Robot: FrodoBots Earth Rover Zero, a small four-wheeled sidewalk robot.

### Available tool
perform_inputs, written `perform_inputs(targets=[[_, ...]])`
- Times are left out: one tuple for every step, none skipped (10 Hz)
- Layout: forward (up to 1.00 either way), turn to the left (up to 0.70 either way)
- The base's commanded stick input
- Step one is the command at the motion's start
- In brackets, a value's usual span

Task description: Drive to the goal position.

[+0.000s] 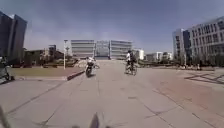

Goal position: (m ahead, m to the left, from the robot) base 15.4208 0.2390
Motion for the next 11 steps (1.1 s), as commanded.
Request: perform_inputs(targets=[[0.7,0.0],[0.7,0.0],[0.77,0.0],[0.85,0.0],[0.85,0.0],[0.85,0.0],[1.0,0.0],[1.0,0.0],[1.0,0.0],[1.0,0.0],[1.0,0.0]])
